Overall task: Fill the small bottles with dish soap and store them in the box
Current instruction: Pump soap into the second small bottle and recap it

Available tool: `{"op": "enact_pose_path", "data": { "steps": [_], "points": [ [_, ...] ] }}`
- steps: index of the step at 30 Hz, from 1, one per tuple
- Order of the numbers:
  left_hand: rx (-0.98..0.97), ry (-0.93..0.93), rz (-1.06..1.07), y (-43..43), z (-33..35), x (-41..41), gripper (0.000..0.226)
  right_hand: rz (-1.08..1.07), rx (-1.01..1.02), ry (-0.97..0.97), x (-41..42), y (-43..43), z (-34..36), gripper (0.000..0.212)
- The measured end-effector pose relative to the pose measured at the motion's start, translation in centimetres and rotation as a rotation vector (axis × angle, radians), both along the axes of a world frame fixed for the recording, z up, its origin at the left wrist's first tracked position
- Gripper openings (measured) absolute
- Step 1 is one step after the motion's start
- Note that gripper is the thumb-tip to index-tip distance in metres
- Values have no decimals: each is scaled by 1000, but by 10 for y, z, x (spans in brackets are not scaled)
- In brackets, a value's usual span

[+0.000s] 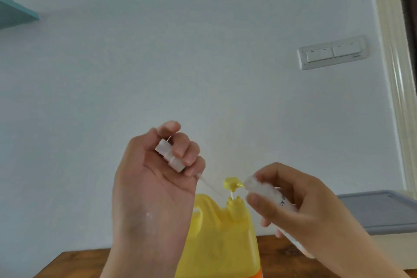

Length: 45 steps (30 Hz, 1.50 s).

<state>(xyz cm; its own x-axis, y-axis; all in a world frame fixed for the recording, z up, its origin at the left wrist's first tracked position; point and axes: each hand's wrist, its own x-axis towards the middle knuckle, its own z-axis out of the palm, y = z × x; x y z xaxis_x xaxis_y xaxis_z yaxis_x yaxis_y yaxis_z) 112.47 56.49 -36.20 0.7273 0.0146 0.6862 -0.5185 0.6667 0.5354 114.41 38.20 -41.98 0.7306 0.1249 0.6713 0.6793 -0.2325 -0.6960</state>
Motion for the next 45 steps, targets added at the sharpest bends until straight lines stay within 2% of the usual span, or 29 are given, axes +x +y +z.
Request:
{"op": "enact_pose_path", "data": {
  "steps": [4,10,20,25,37,45],
  "points": [
    [-121,-18,-86,17,-18,7,18,24,-155,-40,2,16,-7,39],
    [-243,73,-205,23,-54,27,22,36,-252,-60,4,32,-17,36],
    [-270,-7,-131,41,-54,33,30,61,-251,-17,8,34,-21,43],
    [-244,-11,-158,27,-59,32,21,33,-274,-36,7,34,-21,40],
    [-206,-9,-146,21,-60,34,27,22,-286,-59,6,36,-22,39],
    [53,80,-121,-11,-71,31,17,-18,-232,-79,6,36,-20,35]
  ]
}}
